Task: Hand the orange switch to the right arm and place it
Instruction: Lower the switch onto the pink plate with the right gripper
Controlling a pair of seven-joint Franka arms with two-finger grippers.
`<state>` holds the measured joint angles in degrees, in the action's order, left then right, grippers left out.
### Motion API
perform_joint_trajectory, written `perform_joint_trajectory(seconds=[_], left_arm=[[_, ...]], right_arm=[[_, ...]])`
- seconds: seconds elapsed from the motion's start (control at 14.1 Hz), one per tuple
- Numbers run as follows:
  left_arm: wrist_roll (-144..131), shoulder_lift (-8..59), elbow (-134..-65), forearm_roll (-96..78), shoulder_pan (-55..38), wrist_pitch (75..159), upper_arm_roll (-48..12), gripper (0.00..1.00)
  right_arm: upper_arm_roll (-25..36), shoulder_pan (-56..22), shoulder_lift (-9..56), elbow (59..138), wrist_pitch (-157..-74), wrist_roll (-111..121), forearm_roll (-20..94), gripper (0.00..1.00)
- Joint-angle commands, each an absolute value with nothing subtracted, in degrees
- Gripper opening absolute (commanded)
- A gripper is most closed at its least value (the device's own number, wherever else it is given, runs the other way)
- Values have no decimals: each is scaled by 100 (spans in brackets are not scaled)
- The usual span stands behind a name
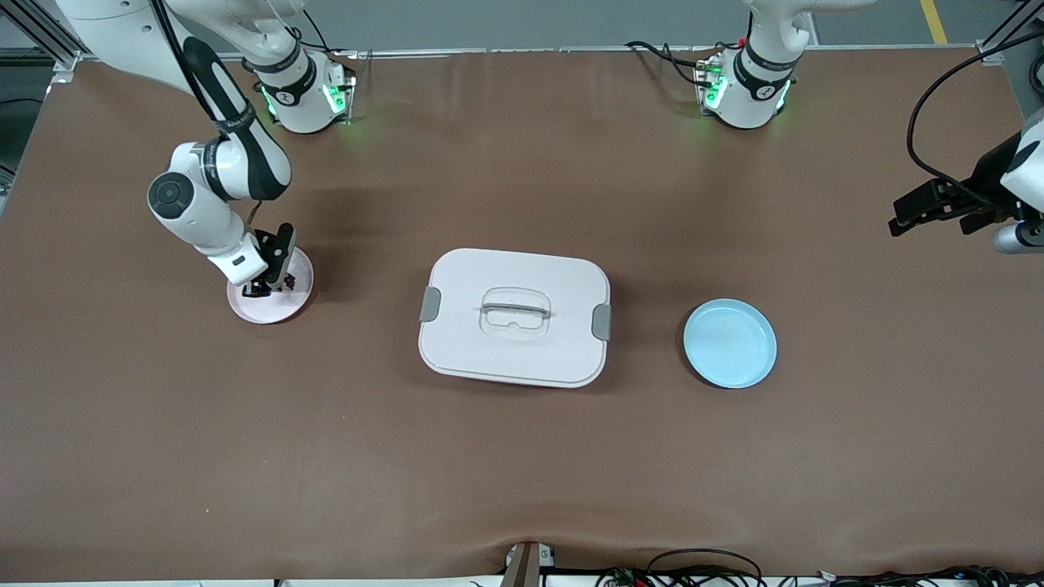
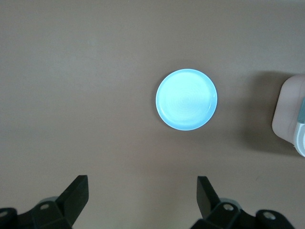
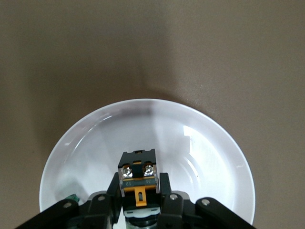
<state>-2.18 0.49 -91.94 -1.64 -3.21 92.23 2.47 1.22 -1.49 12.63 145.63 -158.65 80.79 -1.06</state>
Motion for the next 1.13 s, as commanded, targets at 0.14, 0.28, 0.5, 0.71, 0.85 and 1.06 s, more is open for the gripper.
perform_joint_trajectory(seconds=[0.14, 0.28, 0.5, 0.71, 0.85, 1.06], left_arm=[[-123, -88, -9518, -79, -378, 9747, 316, 100], [-114, -105, -9501, -70, -369, 9738, 316, 100], [-88, -342, -9501, -62, -378, 9432, 308, 100], [-140, -571, -9501, -70, -378, 9211, 299, 100], [-281, -571, -9518, -62, -387, 9202, 255, 100], [-299, -563, -9501, -62, -378, 9141, 229, 100]], right_arm=[[88, -26, 1257, 14608, -15812, 7893, -105, 100], [79, -61, 1248, 14572, -15759, 7866, -105, 100], [70, -149, 1117, 14380, -15216, 7708, -105, 100], [62, -176, 1055, 14099, -14697, 7699, -97, 100], [62, -176, 1055, 13879, -14337, 7499, -97, 100], [61, -333, 994, 13563, -13625, 6552, -97, 100]])
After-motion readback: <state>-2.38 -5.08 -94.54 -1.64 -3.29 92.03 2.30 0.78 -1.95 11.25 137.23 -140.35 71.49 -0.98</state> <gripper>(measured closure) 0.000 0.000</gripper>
